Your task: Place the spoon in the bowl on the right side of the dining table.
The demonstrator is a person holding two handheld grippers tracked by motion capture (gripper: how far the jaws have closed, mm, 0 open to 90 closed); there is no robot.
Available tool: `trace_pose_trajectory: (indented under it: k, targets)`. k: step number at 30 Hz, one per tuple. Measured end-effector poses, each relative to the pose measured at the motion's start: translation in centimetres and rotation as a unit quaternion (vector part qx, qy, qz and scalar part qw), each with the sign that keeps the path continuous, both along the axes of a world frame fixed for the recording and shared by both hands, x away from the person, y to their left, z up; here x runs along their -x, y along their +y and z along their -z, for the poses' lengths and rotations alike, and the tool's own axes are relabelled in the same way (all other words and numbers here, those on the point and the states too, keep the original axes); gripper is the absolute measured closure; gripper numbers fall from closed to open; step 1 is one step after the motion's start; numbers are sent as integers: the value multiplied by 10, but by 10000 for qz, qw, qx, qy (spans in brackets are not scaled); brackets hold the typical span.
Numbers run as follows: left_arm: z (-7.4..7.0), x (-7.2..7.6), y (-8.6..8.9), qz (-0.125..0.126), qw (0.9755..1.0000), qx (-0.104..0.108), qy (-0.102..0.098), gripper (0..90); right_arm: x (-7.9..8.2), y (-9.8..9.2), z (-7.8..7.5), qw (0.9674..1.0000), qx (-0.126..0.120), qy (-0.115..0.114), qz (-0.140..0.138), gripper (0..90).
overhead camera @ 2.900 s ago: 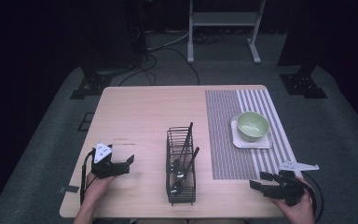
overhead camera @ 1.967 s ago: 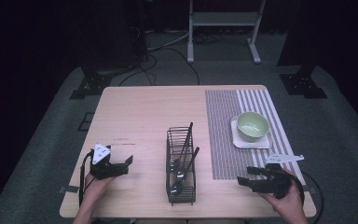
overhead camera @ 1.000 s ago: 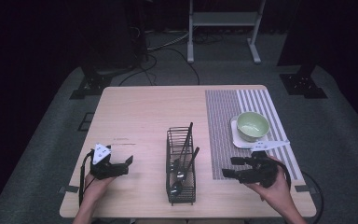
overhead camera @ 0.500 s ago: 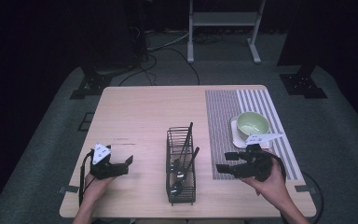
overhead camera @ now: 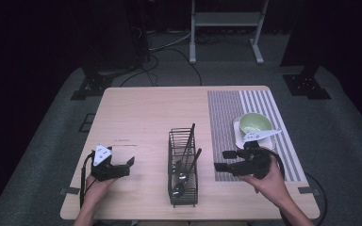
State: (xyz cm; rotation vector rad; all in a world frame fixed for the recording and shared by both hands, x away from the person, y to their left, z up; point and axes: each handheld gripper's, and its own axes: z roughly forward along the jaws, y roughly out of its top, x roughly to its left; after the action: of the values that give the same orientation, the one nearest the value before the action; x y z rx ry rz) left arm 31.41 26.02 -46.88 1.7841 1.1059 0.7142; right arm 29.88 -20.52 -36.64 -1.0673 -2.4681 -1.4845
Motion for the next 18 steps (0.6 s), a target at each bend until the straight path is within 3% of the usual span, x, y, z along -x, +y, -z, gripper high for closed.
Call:
trace_pose_trajectory:
  k: [18]
  targets:
    - [0, 0, 0, 18, 10000, -13, -3, 0, -12, 23, -10, 9998, 9, -43, -208, 300]
